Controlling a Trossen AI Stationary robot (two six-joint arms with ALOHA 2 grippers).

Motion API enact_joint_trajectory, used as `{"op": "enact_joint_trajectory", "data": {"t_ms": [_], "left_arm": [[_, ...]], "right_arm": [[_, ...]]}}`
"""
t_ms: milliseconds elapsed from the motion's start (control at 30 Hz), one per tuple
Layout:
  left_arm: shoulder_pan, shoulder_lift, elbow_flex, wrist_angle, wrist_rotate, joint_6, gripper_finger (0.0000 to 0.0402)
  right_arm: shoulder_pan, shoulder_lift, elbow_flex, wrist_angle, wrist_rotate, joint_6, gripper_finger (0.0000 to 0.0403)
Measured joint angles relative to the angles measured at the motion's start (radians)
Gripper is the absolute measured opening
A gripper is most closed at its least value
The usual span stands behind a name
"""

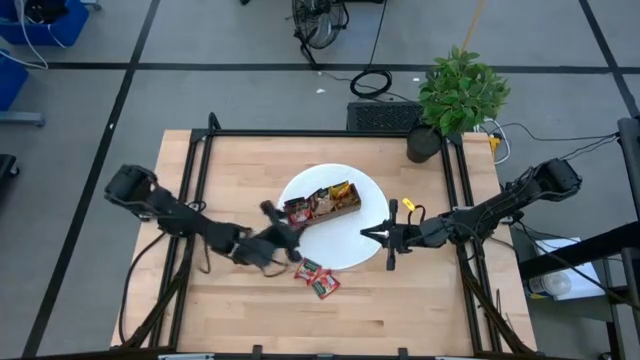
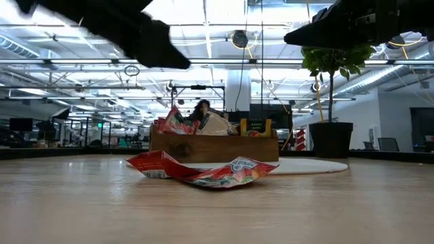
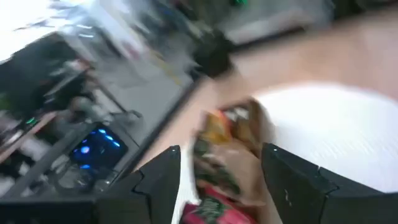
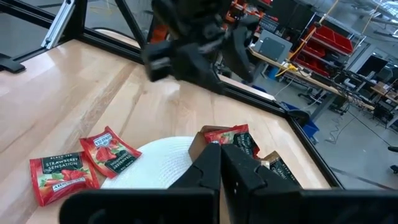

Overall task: Pick & Place Tea
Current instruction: Put the red tea bag into the left section of the wooden organizer

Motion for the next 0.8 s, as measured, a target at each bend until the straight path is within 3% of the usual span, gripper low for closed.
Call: {"op": "enact_joint_trajectory", "data": {"t_ms": [133,267,400,533,800], "left_arm": [[0.026,0.064,0.301,-0.655,0.133,-0.082,0.0189],[0.034,0.196,0.468,-0.932,0.217,-0.025,0.0102],[0.069,0.295,0.527,-1.052,0.334,-0.055,0.0013],[0.097,0.342,0.528,-1.054,0.378,-0.103,0.0017],[0.109,0.328,0.529,-1.100,0.297,-0.112,0.0008]], "right_arm": [[0.000,0.000,0.000,0.002,0.000,-0.001,0.0000],[0.000,0.000,0.000,0.000,0.000,-0.002,0.0000],[0.000,0.000,0.000,-0.003,0.000,-0.002,0.0000],[0.000,0.000,0.000,-0.008,0.000,0.000,0.0000],[0.002,0.000,0.000,-0.008,0.000,0.000,0.0000]]}}
